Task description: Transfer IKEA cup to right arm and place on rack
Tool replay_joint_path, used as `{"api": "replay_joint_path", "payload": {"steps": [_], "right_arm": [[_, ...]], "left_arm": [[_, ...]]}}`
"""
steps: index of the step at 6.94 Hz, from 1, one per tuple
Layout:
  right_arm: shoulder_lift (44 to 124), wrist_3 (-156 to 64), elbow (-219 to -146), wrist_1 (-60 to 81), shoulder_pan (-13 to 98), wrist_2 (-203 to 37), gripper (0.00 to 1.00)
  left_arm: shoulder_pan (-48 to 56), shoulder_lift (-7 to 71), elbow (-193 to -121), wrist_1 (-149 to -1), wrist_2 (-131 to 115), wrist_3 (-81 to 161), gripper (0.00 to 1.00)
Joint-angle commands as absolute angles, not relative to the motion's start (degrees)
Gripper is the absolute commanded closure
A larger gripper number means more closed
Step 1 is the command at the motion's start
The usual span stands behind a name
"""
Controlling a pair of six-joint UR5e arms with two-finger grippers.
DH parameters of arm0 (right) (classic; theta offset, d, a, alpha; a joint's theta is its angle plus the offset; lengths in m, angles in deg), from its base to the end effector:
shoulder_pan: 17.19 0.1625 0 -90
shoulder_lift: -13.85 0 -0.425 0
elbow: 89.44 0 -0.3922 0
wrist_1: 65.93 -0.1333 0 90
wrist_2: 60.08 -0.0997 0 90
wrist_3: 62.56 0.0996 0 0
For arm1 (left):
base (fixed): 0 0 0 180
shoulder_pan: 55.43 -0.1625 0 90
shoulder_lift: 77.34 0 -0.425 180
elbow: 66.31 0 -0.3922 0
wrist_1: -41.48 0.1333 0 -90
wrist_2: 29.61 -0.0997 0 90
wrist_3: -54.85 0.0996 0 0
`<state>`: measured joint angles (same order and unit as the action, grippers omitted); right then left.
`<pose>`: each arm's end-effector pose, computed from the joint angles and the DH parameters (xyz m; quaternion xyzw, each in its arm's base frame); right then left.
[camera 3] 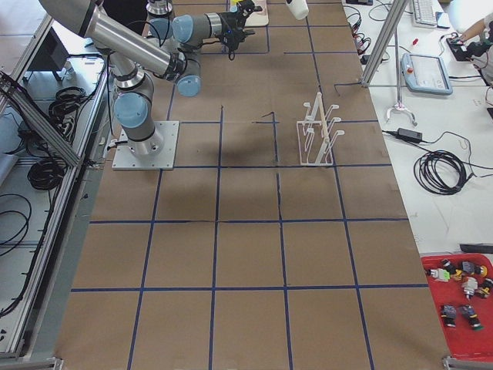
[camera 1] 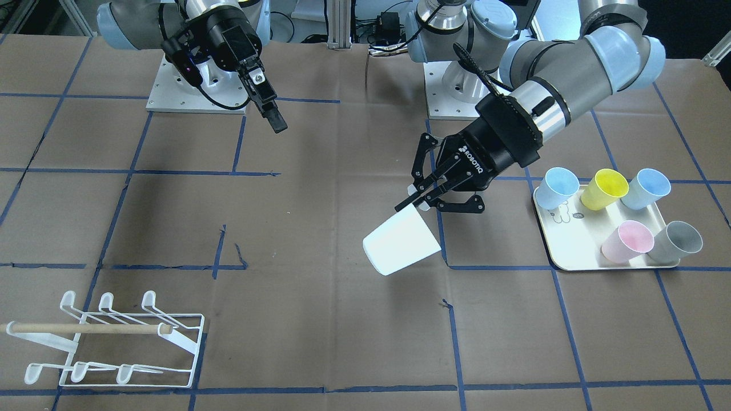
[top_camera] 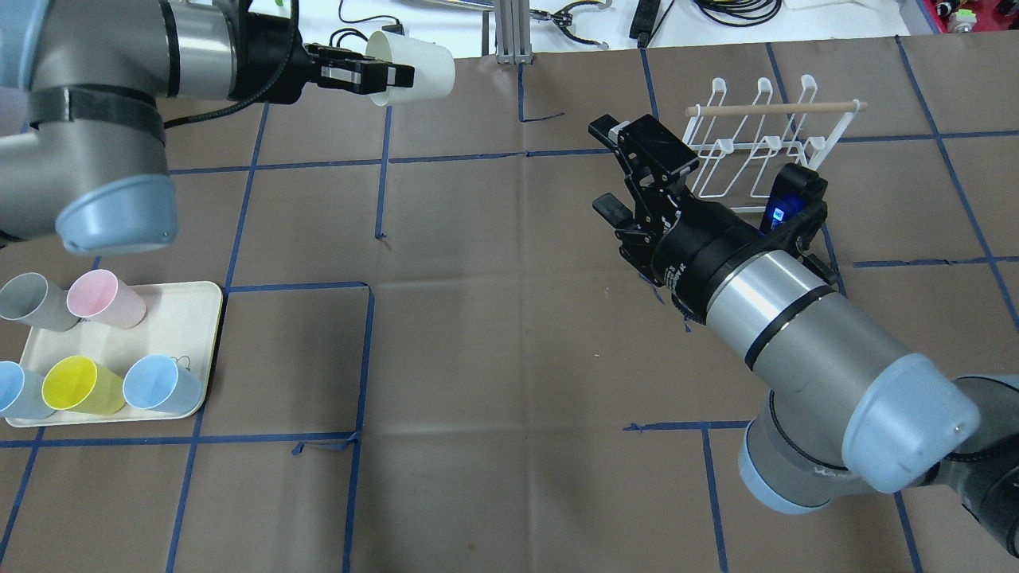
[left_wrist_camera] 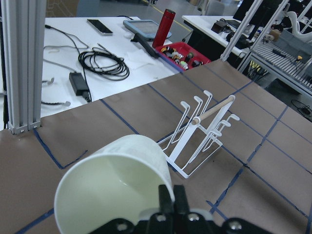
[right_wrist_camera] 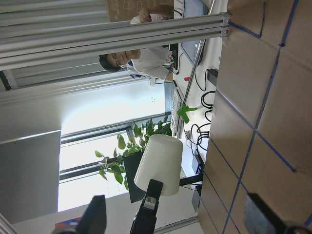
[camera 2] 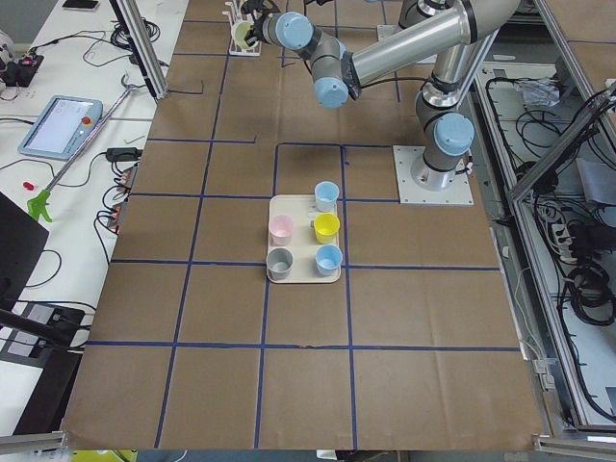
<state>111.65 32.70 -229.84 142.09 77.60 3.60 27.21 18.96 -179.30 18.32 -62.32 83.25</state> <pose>0.2054 -0.3265 0.3921 0.4489 0.6413 -0.2446 0.5721 -0.1512 -0.5242 0.4111 -0.3034 -0.7888 0.4082 0.3452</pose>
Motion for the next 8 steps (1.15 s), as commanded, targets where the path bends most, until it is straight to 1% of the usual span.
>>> {"api": "replay_joint_path", "payload": {"steps": [1,2,3,4,6,8], "right_arm": [[111.41,35.09,-231.91,141.14,77.73,3.55,0.0],[111.41,35.0,-231.74,139.92,77.73,3.29,0.0],[111.23,34.73,-231.56,139.73,77.73,3.63,0.0],[109.23,33.43,-230.69,139.47,77.81,3.2,0.0],[105.18,29.64,-227.7,139.47,78.69,3.28,0.0],[104.29,27.54,-227.08,139.47,78.78,3.46,0.02]], "left_arm": [[27.37,19.42,-187.74,35.95,-57.31,80.44,0.98],[27.63,19.6,-191.43,43.86,-57.12,75.64,0.98],[29.98,20.38,-193.9,52.21,-57.64,70.63,0.97],[32.61,19.87,-195.06,54.12,-58.26,68.23,0.97],[33.96,18.81,-197.69,54.31,-59.31,68.21,0.97],[34.13,18.72,-198.93,55.19,-59.32,68.21,0.96]]}}
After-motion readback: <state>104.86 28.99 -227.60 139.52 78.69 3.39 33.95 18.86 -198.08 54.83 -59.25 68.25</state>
